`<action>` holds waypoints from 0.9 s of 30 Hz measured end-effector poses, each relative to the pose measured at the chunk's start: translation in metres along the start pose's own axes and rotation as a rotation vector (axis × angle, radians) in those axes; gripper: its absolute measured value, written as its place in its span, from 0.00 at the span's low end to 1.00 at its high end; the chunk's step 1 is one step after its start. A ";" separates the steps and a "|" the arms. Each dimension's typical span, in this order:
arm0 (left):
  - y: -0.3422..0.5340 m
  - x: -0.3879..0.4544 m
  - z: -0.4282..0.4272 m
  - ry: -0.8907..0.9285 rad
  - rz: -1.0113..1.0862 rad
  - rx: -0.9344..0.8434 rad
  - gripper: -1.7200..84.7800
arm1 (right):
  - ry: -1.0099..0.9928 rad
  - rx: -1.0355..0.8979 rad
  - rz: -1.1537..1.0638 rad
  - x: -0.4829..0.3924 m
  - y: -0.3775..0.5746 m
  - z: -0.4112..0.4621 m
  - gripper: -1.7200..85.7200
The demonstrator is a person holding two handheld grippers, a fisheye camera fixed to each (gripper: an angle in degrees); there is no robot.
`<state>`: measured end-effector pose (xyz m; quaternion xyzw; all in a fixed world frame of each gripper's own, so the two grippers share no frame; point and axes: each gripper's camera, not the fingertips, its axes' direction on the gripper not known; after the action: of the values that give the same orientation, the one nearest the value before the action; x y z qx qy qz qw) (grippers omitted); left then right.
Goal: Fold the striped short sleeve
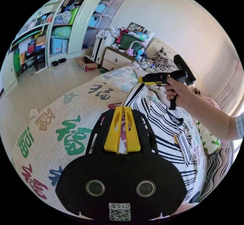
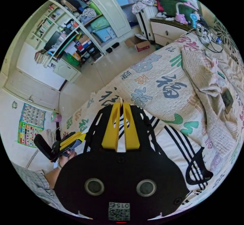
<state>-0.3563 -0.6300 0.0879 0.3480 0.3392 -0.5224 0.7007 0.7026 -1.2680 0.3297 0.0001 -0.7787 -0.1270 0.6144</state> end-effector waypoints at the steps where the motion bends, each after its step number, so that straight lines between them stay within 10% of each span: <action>1: 0.001 0.020 -0.011 0.034 0.083 0.011 0.02 | -0.020 0.059 0.015 0.009 0.025 -0.025 0.02; 14: 0.099 0.158 0.019 0.275 0.460 -0.421 0.09 | 0.284 0.023 0.417 0.104 0.285 -0.056 0.11; 27: 0.105 0.192 0.052 0.228 0.503 -0.547 0.06 | 0.217 -0.103 0.173 0.126 0.311 0.006 0.02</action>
<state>-0.2055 -0.7465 -0.0318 0.2764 0.4456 -0.1827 0.8317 0.7140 -0.9852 0.5108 -0.0850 -0.6973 -0.1128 0.7027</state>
